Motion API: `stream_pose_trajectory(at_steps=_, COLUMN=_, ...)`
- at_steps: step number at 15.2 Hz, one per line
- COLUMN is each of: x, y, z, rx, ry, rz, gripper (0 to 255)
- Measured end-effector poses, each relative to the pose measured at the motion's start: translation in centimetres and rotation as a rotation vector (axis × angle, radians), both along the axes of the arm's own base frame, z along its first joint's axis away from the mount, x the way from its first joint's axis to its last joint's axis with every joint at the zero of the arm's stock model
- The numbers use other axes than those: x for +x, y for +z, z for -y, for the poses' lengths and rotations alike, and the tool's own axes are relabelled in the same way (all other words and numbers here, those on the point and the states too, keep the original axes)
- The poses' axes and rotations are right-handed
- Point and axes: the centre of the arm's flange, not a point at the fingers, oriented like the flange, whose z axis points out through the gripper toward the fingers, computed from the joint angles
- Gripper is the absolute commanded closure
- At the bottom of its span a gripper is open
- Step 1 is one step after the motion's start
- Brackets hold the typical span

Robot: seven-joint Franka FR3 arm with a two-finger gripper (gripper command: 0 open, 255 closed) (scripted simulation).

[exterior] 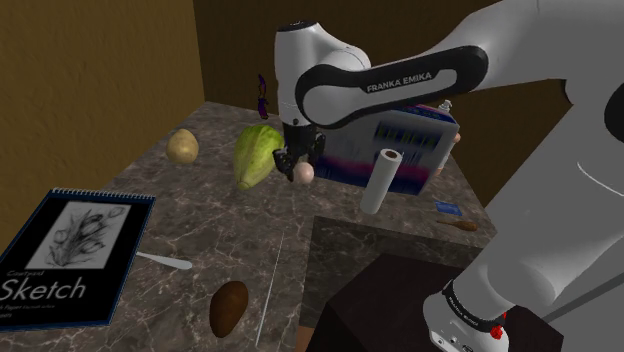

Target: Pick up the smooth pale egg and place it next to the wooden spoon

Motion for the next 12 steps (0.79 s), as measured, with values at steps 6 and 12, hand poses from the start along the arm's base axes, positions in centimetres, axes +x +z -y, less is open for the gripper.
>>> stream_pose_trajectory(at_steps=6, x=-4.5, y=-0.1, z=6.1, rx=-0.001, ry=0.0, rz=0.0, gripper=255)
stream_pose_trajectory(at_steps=12, x=-9.7, y=0.1, z=12.6, rx=0.0, ry=-0.001, rz=0.0, gripper=255)
